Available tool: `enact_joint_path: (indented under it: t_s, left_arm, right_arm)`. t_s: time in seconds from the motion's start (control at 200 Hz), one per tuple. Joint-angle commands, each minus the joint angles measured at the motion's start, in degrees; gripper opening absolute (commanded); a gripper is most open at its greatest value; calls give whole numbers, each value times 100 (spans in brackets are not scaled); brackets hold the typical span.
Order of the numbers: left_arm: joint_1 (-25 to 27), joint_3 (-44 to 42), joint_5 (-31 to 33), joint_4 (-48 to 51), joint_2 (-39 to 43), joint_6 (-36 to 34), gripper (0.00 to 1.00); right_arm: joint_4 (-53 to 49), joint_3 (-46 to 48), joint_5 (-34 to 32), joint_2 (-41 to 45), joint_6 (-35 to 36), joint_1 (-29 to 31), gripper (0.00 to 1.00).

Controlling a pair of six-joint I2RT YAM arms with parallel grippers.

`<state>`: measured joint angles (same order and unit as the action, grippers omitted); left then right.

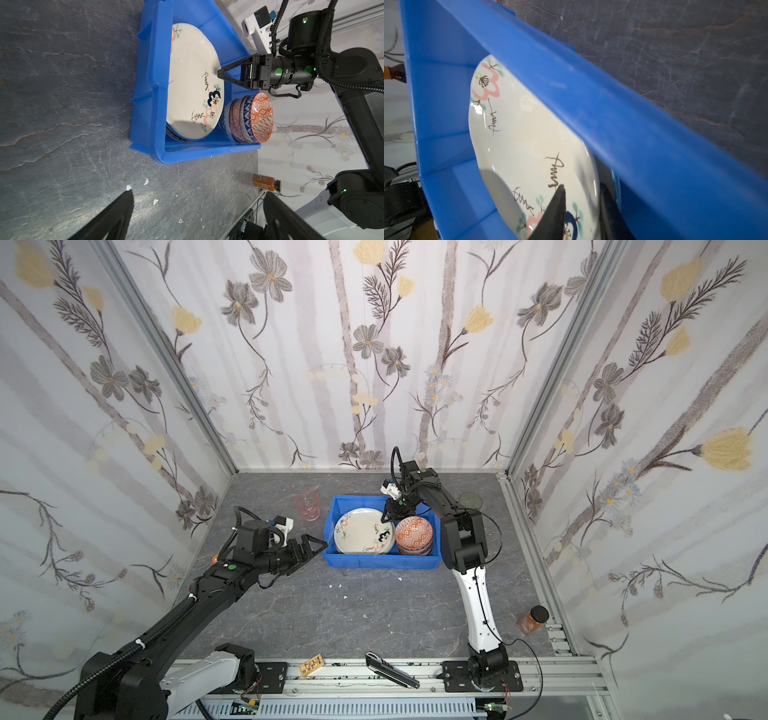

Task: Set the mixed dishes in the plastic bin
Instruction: 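Lower the cream plate onto the watermelon plate in the bin with the right gripper, then open the right gripper and withdraw it while the left moves toward the pink cup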

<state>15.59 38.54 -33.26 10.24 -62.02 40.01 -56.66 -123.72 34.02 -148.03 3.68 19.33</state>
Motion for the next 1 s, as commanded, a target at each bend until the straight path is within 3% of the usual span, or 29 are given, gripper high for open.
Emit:
enact_joint_path:
  t_s: [0.0, 0.32, 0.704, 0.994]
  left_arm:
    - [-14, -7, 54, -48, 23, -44, 100]
    - [-11, -5, 433, -23, 339, 28, 100]
    - [-122, 608, 1066, 617, 369, -236, 100]
    - [-279, 1377, 1463, 1167, -106, -703, 100]
  right_arm:
    - [120, -13, -6, 53, 136, 9, 29]
    - [194, 167, -391, 733, -79, 0, 45]
    - [1325, 2087, -794, 2858, -946, -34, 51]
    - [2344, 4020, -1094, 4757, -1694, -68, 83]
